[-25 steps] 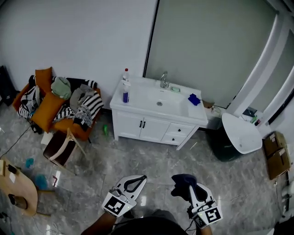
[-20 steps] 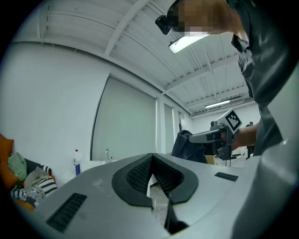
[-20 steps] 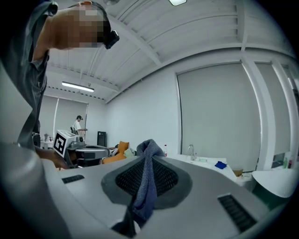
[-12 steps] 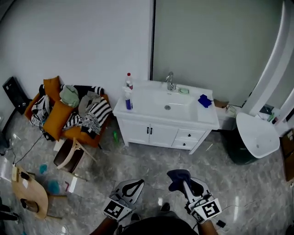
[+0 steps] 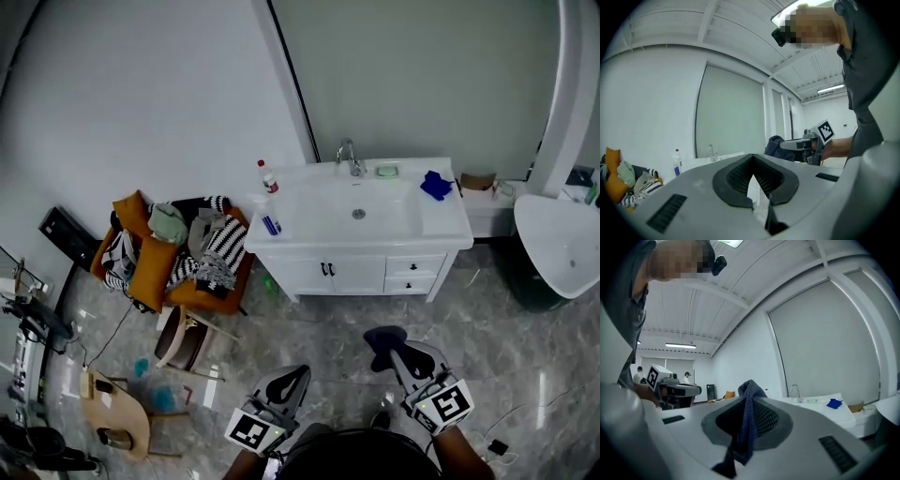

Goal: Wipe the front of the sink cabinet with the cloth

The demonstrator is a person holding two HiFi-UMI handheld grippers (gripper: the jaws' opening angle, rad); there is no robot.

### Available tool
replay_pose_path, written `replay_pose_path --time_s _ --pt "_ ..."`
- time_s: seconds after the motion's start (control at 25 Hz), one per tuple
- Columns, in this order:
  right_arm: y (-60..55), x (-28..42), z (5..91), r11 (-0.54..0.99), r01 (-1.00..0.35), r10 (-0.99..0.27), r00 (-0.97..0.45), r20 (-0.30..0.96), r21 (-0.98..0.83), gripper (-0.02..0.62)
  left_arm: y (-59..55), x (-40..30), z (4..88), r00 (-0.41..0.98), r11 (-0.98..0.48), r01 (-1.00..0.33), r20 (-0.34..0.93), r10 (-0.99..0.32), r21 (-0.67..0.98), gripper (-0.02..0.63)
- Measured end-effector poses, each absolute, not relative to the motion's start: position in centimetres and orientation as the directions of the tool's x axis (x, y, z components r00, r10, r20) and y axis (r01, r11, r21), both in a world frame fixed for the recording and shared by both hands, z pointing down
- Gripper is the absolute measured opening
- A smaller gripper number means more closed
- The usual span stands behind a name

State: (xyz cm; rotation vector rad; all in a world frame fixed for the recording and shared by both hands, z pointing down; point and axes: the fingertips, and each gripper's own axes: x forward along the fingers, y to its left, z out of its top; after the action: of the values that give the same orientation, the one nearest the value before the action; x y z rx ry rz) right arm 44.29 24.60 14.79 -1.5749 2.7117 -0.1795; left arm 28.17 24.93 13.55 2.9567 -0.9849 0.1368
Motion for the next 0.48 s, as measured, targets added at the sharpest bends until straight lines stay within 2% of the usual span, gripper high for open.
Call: replay_pose_path --time_s 0.28,0.48 --pt "20.7 43.5 17.9 0.486 -0.862 -0.858 -0.502 0.109 -0.142 0.035 21.1 27.4 16.4 0.787 -0.796 -0.605 0.170 -0.593 0.024 0.005" --pt "17.2 41.8 17.3 0.462 -0.881 -0.870 -0.473 0.142 -0.106 0.035 16.9 28.0 16.9 0.846 -0.847 -0.529 0.110 -0.522 0.054 0.004"
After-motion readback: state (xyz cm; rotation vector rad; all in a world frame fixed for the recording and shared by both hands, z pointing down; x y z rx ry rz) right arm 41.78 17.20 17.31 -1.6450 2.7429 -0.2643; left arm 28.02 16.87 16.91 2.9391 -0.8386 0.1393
